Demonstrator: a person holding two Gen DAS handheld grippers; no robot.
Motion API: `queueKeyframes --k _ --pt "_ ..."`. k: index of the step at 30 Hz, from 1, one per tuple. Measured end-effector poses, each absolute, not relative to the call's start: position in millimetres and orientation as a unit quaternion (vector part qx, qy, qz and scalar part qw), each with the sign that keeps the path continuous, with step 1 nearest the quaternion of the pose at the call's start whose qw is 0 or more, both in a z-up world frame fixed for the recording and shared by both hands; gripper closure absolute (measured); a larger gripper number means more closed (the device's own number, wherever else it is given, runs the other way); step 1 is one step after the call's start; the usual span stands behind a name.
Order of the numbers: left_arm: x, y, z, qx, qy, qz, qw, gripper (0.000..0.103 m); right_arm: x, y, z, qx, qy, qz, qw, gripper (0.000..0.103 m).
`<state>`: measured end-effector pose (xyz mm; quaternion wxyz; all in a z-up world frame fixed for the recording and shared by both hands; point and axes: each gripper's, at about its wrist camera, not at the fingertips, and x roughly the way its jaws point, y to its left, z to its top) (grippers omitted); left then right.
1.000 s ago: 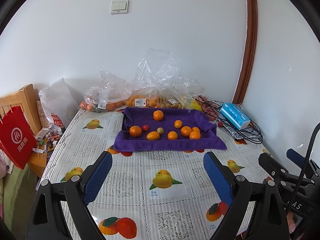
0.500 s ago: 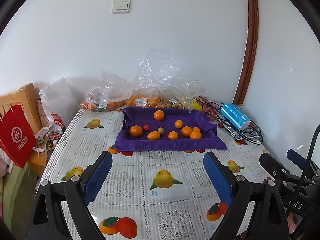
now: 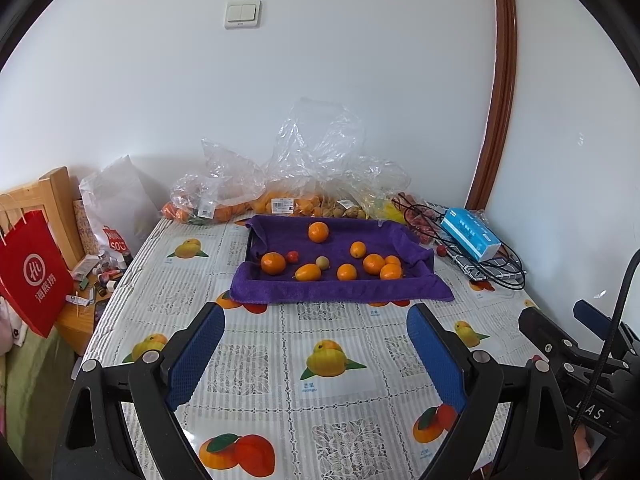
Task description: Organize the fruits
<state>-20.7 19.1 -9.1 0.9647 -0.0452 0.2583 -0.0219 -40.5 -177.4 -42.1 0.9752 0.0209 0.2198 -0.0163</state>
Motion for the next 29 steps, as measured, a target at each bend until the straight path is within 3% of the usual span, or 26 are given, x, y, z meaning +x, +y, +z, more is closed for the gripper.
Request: queueKeyframes --k 29 --pt "-21.2 19.2 -7.8 -0.048 0.259 -0.022 0.964 0.011 -42.8 -175.5 -41.1 0.022 0.22 -0.016 0.975 0.001"
